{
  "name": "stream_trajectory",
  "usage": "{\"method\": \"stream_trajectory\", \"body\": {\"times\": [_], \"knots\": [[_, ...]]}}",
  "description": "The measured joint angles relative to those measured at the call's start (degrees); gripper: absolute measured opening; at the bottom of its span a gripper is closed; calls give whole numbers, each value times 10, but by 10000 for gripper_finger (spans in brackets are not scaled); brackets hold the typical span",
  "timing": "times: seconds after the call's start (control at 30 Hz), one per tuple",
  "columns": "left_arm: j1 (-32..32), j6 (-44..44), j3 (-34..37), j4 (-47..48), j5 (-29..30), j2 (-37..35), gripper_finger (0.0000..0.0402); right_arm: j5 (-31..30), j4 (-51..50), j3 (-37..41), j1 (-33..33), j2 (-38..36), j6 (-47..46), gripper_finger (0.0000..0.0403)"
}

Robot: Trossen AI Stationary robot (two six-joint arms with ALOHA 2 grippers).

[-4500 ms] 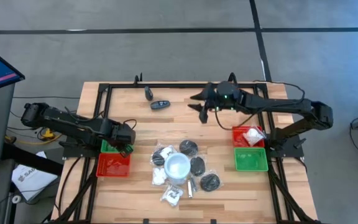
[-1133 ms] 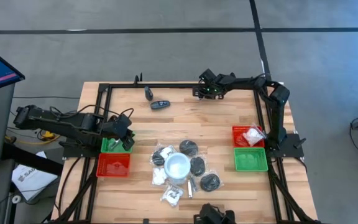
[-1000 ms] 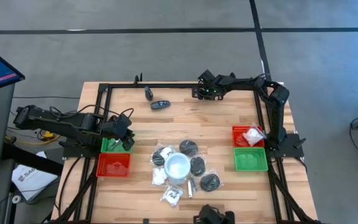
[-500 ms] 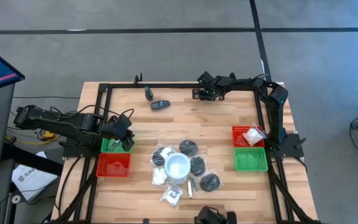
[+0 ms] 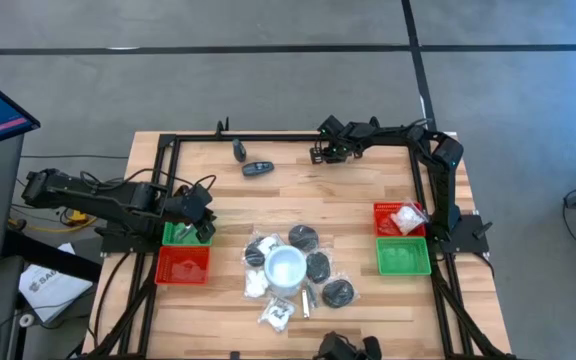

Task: Pick & Place Travel size toiletries
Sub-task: Put the nail cutter into the left green bin

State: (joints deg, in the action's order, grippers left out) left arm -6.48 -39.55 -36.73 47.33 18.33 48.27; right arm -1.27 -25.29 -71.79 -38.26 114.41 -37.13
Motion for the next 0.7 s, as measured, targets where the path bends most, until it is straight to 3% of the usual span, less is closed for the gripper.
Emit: {"method": "stream_trajectory", "body": {"times": [0.7], "knots": [[0, -1, 0, -16, 2, 0, 92, 2, -22, 0, 19, -47, 70, 0]]}}
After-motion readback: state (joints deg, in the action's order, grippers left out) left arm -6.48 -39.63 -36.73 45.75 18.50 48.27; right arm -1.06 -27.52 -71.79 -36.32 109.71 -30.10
